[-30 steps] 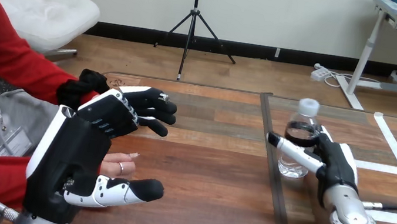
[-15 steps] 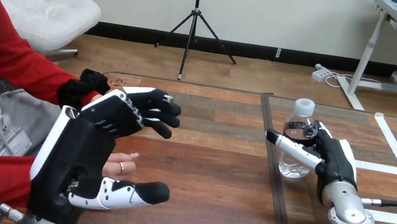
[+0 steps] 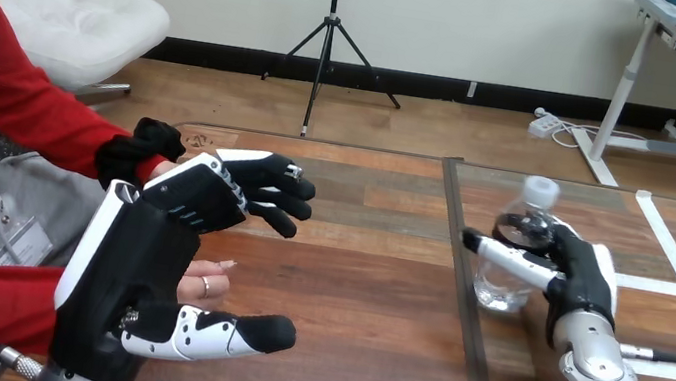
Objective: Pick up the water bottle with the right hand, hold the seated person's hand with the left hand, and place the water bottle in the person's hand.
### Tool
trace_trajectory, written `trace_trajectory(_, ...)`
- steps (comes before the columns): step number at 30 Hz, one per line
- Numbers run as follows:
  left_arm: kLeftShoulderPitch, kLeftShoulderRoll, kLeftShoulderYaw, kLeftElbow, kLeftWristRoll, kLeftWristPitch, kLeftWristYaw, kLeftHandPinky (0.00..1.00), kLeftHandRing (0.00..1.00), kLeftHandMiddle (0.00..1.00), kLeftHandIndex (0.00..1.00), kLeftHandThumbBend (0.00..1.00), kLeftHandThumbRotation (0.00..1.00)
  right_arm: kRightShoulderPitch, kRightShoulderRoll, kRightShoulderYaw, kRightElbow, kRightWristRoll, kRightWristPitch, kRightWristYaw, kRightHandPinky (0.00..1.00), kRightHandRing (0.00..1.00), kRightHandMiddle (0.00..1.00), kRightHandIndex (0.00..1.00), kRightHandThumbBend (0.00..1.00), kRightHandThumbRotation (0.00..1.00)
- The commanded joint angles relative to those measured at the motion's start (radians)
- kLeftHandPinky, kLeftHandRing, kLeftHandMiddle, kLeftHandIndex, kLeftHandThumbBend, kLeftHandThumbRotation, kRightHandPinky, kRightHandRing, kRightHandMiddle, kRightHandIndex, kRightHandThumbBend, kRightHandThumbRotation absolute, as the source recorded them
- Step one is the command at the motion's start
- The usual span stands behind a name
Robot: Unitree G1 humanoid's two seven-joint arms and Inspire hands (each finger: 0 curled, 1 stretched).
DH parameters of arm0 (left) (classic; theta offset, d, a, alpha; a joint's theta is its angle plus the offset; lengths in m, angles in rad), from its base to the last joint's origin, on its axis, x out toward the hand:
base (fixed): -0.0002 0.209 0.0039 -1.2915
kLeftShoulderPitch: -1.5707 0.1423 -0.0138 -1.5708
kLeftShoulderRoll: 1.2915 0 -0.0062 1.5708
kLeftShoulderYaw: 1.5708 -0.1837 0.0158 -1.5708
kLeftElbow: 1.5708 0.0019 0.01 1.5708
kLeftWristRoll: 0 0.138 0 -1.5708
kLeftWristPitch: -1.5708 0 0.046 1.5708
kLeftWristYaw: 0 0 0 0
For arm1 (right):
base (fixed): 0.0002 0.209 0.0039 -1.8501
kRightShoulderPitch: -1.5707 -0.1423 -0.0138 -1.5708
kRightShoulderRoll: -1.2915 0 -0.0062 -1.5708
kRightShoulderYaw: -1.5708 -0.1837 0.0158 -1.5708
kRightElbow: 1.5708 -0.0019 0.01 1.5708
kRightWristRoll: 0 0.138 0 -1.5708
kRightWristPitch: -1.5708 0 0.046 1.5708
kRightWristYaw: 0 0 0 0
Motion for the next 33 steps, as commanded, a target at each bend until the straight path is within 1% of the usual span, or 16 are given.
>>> trace_trajectory(1, -0.004, -0.004, -0.007, -0.047, -0.003, -0.011, 0.016, 0.53, 0.62, 0.66, 0.67, 1.0, 0.34, -0.074, 0.02, -0.023, 0.005, 0.016, 0.001, -0.025, 0.69, 0.7, 0.71, 0.71, 0.89, 0.01)
trace_trajectory(3, -0.001, -0.004, -0.009, -0.05, -0.005, -0.01, 0.017, 0.53, 0.62, 0.66, 0.67, 1.0, 0.34, -0.074, 0.02, -0.029, 0.006, 0.019, 0.01, -0.033, 0.66, 0.66, 0.68, 0.68, 0.88, 0.01)
trace_trajectory(6, 0.003, -0.003, -0.013, -0.054, -0.014, -0.001, 0.017, 0.53, 0.61, 0.66, 0.67, 1.0, 0.34, -0.069, 0.024, -0.055, 0.005, 0.043, 0.001, -0.018, 0.61, 0.6, 0.61, 0.61, 0.87, 0.0)
trace_trajectory(10, 0.007, -0.003, -0.013, -0.057, -0.014, -0.002, 0.022, 0.53, 0.61, 0.66, 0.66, 1.0, 0.33, -0.064, 0.023, -0.053, 0.006, 0.038, 0.01, -0.042, 0.57, 0.56, 0.57, 0.57, 0.86, 0.0)
trace_trajectory(12, 0.008, -0.004, -0.013, -0.06, -0.011, 0.001, 0.027, 0.53, 0.61, 0.66, 0.66, 1.0, 0.34, -0.062, 0.023, -0.052, 0.006, 0.035, 0.009, -0.051, 0.54, 0.55, 0.56, 0.56, 0.86, 0.0)
trace_trajectory(14, 0.009, 0.001, -0.016, -0.059, -0.02, 0.002, 0.02, 0.53, 0.61, 0.66, 0.66, 1.0, 0.34, -0.063, 0.027, -0.087, 0.005, 0.073, 0.015, -0.031, 0.51, 0.53, 0.54, 0.54, 0.85, 0.0)
trace_trajectory(15, 0.009, 0.003, -0.017, -0.058, -0.023, 0.002, 0.018, 0.53, 0.61, 0.66, 0.67, 1.0, 0.34, -0.064, 0.028, -0.096, 0.005, 0.084, 0.017, -0.025, 0.5, 0.52, 0.54, 0.54, 0.85, 0.0)
trace_trajectory(18, 0.009, 0.003, -0.015, -0.056, -0.024, -0.001, 0.017, 0.53, 0.61, 0.66, 0.67, 1.0, 0.34, -0.059, 0.027, -0.094, 0.004, 0.081, 0.008, -0.03, 0.49, 0.52, 0.54, 0.53, 0.83, 0.0)
trace_trajectory(21, 0.005, 0.003, -0.014, -0.049, -0.025, -0.01, 0.015, 0.53, 0.62, 0.67, 0.67, 0.99, 0.34, -0.057, 0.027, -0.1, 0.003, 0.088, 0.005, -0.033, 0.48, 0.52, 0.54, 0.52, 0.82, 0.0)
trace_trajectory(24, 0.002, 0.003, -0.013, -0.049, -0.021, -0.009, 0.019, 0.53, 0.61, 0.67, 0.67, 0.99, 0.34, -0.058, 0.026, -0.109, 0.003, 0.097, 0.015, -0.033, 0.48, 0.52, 0.55, 0.52, 0.81, 0.0)
trace_trajectory(27, 0.001, 0.006, -0.013, -0.05, -0.023, -0.007, 0.015, 0.53, 0.61, 0.67, 0.67, 0.99, 0.35, -0.057, 0.027, -0.13, 0.001, 0.118, 0.007, -0.016, 0.47, 0.51, 0.54, 0.51, 0.8, 0.0)
trace_trajectory(30, -0.005, 0.002, -0.018, -0.045, -0.04, -0.006, 0.009, 0.53, 0.61, 0.67, 0.67, 0.98, 0.35, -0.054, 0.025, -0.136, 0.001, 0.124, 0.002, -0.007, 0.46, 0.5, 0.54, 0.51, 0.8, 0.0)
trace_trajectory(33, -0.007, 0.002, -0.014, -0.047, -0.029, -0.004, 0.016, 0.53, 0.61, 0.66, 0.67, 0.98, 0.35, -0.056, 0.024, -0.149, -0.002, 0.141, 0.008, 0.01, 0.45, 0.49, 0.53, 0.51, 0.8, 0.0)
